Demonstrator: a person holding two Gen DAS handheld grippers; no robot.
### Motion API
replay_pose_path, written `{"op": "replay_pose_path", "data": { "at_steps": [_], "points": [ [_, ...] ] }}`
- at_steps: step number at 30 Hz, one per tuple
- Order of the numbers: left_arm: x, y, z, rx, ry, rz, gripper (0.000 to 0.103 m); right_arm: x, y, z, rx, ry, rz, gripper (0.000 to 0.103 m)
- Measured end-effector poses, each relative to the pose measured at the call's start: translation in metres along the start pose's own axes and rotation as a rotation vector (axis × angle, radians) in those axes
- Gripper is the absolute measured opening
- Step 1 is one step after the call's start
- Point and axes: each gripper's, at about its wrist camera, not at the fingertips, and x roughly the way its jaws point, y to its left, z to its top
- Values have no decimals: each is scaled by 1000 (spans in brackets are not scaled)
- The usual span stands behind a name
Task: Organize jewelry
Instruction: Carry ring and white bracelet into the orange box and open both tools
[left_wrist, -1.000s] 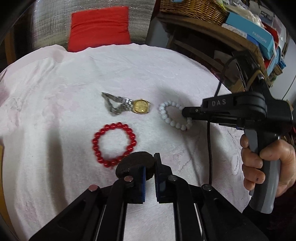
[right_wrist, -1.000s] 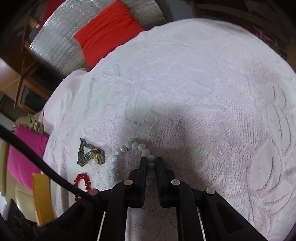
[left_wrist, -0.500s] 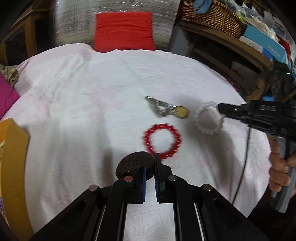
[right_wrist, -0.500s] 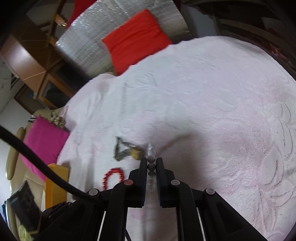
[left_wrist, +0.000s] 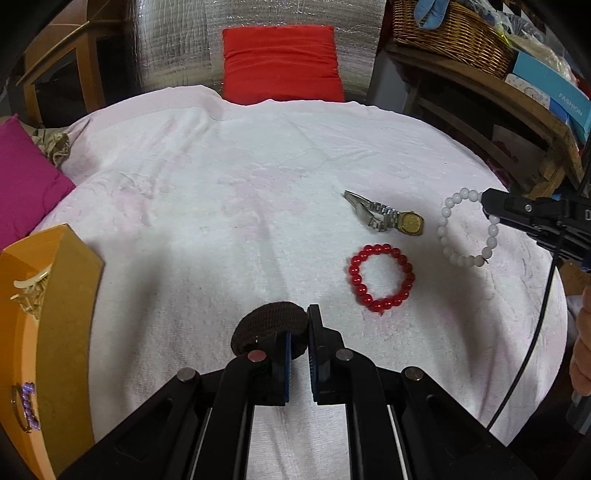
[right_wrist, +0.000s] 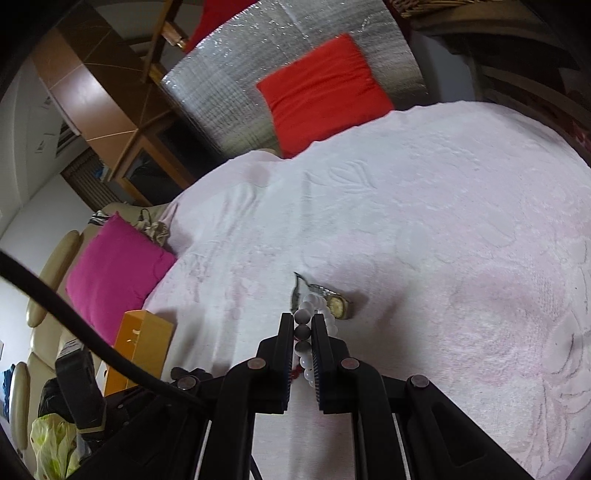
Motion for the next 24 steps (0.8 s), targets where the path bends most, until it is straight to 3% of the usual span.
{"op": "replay_pose_path", "data": {
  "at_steps": [13,19,24],
  "points": [
    [-38,11,-9,-13,-71,77,8,0,48,-11,-91,8,62,11],
    [-77,40,-17,-92,-155,126,8,3,87,-19,-136,13,121,11],
    [-110,85,-30,-203,-208,200,8,14,130,-28,-187,26,177,11]
  ]
}}
